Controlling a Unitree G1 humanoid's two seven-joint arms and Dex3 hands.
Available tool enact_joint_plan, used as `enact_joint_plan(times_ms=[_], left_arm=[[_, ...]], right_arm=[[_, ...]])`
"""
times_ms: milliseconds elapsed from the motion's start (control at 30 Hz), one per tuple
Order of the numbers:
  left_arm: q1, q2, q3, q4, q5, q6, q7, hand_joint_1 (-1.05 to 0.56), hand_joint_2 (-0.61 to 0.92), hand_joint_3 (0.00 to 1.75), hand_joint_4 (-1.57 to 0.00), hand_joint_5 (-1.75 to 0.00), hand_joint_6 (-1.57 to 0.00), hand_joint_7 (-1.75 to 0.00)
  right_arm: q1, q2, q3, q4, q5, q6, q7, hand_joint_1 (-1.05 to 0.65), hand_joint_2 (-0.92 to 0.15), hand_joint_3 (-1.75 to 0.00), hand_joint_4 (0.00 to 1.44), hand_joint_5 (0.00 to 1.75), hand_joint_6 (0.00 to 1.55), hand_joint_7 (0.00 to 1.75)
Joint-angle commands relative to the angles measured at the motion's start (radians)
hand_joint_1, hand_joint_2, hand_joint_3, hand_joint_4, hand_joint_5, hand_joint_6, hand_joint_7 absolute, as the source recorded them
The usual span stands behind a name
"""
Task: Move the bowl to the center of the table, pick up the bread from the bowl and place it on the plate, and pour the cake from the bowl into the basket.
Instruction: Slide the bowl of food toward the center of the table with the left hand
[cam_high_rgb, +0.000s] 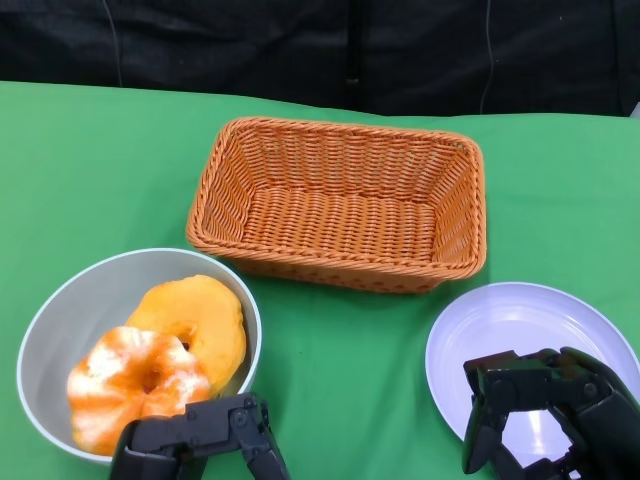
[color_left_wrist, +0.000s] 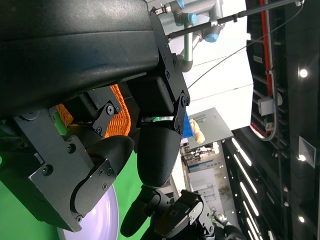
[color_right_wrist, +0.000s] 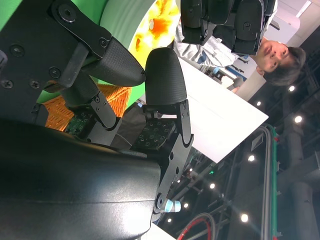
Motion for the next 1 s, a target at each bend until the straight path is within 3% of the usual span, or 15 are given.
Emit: enact_joint_plan(times_ms=[33, 633, 767, 867, 1000], left_arm=[[0.0, 0.008, 0.001, -0.002, -0.013, -0.008, 0.005, -0.01, 0.19, 1.69, -1.11, -1.58, -1.08, -1.43], [0.009, -0.006, 0.01, -0.017, 0.004, -0.01, 0.025, 0.02, 0.21, 1.68, -1.09, -1.55, -1.05, -1.4], [0.0, -0.005, 0.032, -0.033, 0.009, -0.02, 0.034, -0.15, 0.41, 1.19, -0.85, -1.44, -0.83, -1.23], [0.006, 0.006, 0.035, -0.09, -0.028, 0.029, 0.027, -0.25, 0.5, 0.95, -0.71, -1.35, -0.7, -1.13], [0.01, 0.016, 0.069, -0.141, -0.007, 0.058, 0.036, -0.32, 0.61, 0.74, -0.64, -1.24, -0.6, -0.99]], right_arm=[[0.003, -0.014, -0.009, -0.006, 0.016, 0.0, 0.0, -0.13, -0.12, -1.75, 1.12, 1.57, 1.06, 1.32], [0.003, -0.012, -0.014, -0.001, 0.009, 0.0, -0.004, -0.13, -0.12, -1.75, 1.11, 1.58, 1.06, 1.32], [0.0, -0.012, -0.013, 0.001, 0.013, 0.003, -0.003, -0.13, -0.12, -1.75, 1.11, 1.58, 1.06, 1.32], [-0.003, -0.012, -0.014, 0.006, 0.011, 0.005, -0.003, -0.12, -0.13, -1.75, 1.11, 1.58, 1.06, 1.32], [-0.005, -0.014, -0.015, 0.005, 0.014, 0.011, -0.001, -0.12, -0.13, -1.75, 1.11, 1.59, 1.05, 1.33]])
